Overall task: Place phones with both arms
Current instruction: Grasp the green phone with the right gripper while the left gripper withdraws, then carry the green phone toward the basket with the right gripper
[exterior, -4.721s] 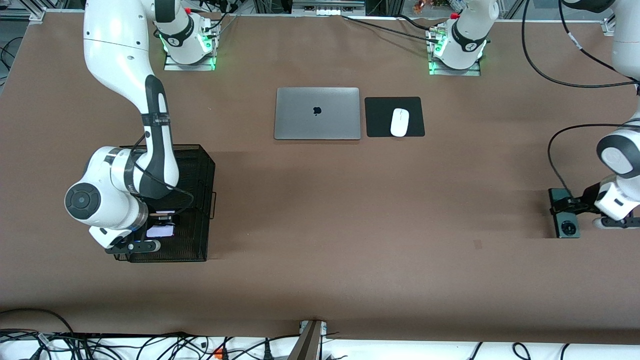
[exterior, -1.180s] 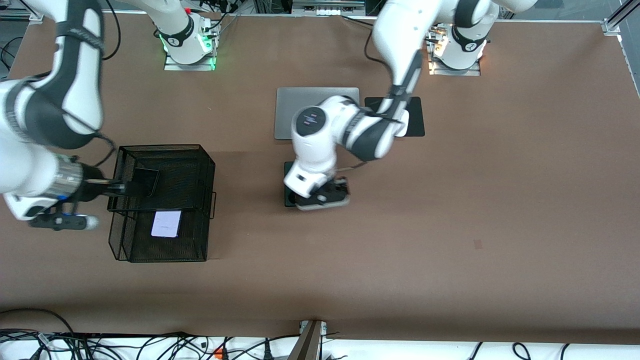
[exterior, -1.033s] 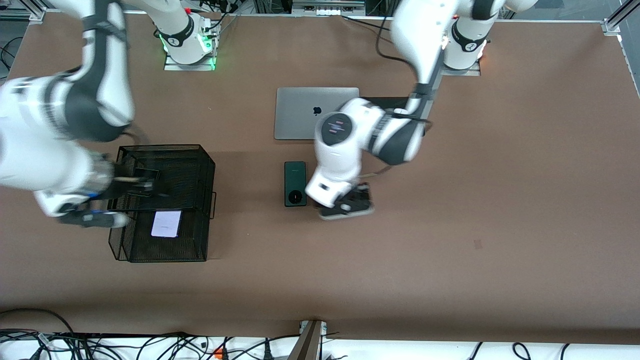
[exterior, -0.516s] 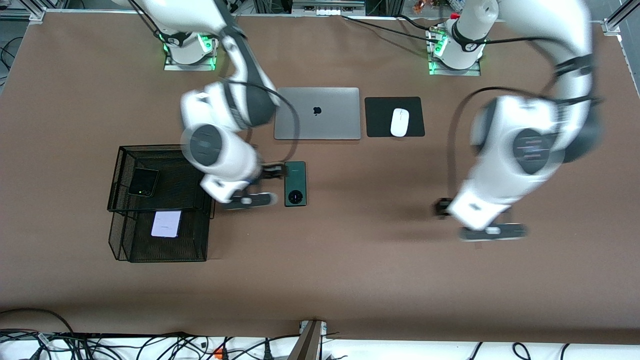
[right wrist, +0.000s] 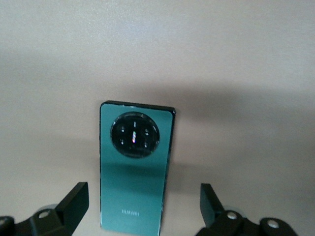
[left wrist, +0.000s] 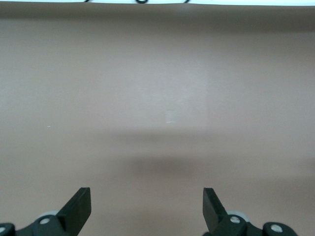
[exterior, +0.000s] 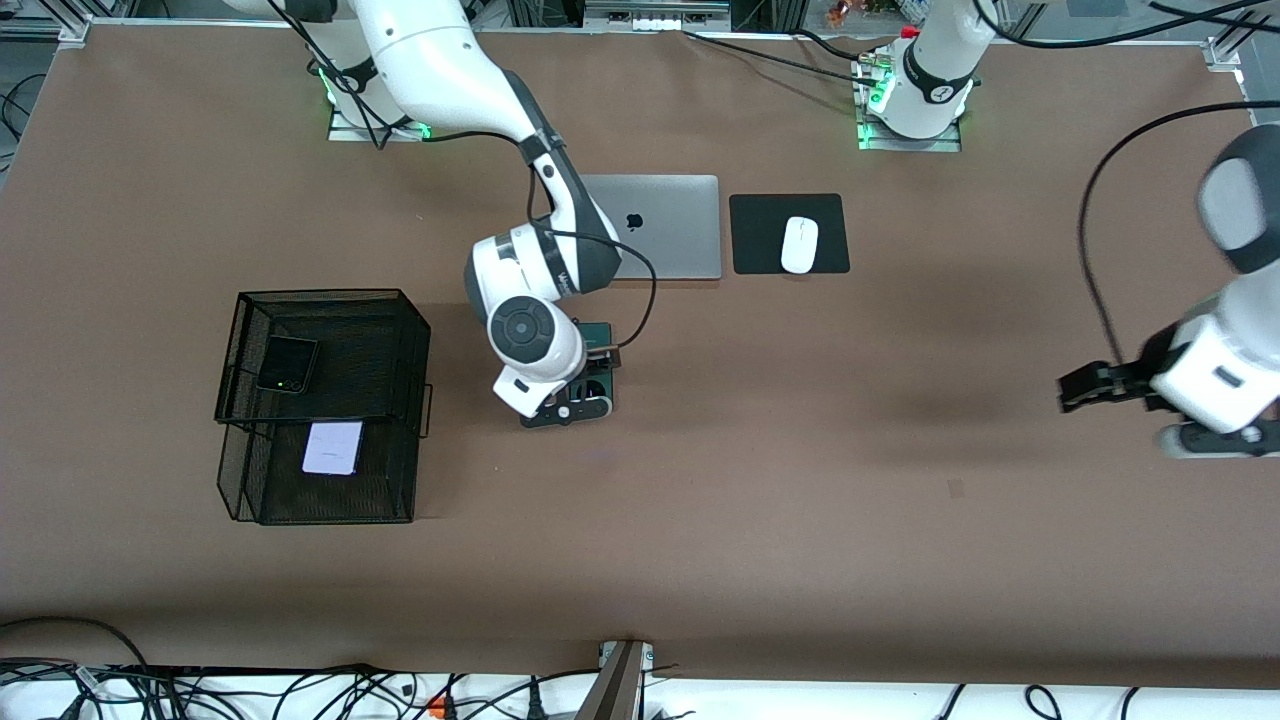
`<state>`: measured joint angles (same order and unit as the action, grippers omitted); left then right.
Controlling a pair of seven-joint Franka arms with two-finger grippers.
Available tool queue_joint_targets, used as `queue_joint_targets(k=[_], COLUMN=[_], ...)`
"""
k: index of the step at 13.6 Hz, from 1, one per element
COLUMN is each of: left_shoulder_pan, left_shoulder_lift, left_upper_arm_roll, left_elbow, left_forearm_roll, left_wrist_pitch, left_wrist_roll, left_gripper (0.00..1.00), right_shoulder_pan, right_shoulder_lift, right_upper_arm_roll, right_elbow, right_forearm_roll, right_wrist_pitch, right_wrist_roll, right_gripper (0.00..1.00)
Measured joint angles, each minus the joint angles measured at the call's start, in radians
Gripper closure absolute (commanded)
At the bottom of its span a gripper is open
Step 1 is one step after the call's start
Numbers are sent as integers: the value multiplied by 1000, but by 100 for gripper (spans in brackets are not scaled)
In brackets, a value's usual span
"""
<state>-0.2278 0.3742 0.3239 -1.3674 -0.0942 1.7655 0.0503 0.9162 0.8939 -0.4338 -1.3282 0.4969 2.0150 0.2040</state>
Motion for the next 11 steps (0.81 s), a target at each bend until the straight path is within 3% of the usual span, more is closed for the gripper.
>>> queue_joint_targets(k=[8, 10, 11], left_shoulder_pan=[45, 86, 138], left_shoulder_lift=[-93, -123, -140], left_upper_arm_roll=[-19, -92, -168], left_elbow=[-1, -10, -22], left_forearm_roll=[-21, -22, -21], left_wrist_pitch=[-99, -111, -111], left_wrist_roll=[41, 27, 3], left_gripper=[0, 0, 0], right_shoulder_pan=[33, 34, 35], right_shoulder_lift=[17, 18, 18], right_upper_arm_roll=[11, 15, 16], right_elbow=[-59, -65, -67], right_forearm_roll=[0, 1, 1], right_wrist_pitch=[98, 103, 105], right_wrist_roll=[0, 0, 0], right_gripper=[0, 0, 0])
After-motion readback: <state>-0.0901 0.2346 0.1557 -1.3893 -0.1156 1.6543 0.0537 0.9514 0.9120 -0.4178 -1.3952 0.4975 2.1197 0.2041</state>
